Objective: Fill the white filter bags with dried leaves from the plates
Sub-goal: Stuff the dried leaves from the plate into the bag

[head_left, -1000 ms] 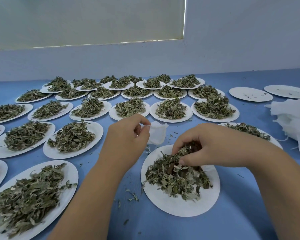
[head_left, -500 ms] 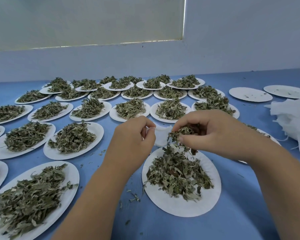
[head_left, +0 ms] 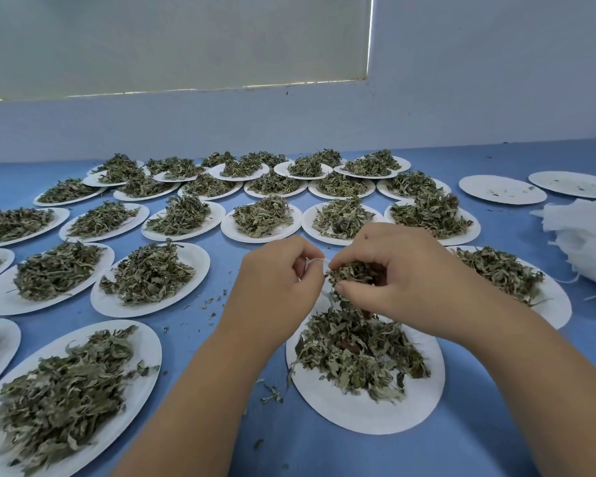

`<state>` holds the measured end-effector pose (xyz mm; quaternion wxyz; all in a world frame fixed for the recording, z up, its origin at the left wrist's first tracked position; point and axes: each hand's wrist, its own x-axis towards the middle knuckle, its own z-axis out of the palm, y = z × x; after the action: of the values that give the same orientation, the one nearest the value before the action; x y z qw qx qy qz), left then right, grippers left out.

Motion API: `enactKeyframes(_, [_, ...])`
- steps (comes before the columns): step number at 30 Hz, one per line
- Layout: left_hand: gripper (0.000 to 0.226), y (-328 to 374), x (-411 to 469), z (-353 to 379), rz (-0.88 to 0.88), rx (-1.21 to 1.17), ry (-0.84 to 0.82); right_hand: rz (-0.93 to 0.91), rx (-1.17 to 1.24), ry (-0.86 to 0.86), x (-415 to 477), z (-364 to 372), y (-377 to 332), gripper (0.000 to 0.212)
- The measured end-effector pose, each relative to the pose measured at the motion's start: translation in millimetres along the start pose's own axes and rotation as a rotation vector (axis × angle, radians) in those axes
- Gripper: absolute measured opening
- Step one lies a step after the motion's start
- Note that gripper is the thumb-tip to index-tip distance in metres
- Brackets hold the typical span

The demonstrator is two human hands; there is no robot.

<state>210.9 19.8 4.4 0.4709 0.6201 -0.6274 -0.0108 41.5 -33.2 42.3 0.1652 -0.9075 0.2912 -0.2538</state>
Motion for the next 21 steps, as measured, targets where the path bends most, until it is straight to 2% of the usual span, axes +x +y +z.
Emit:
enactKeyframes(17, [0.015, 3.3, -1.5, 5.1, -0.087, -0.137, -0.091, 0.094, -0.205, -0.015, 2.0, 9.3, -7.6, 0.023])
enactKeyframes(21, [0.018, 4.3, -0.9, 4.3, -0.126, -0.214, -0.065, 0.093, -0.170, 0.065, 3.6, 10.0, -10.1, 0.018])
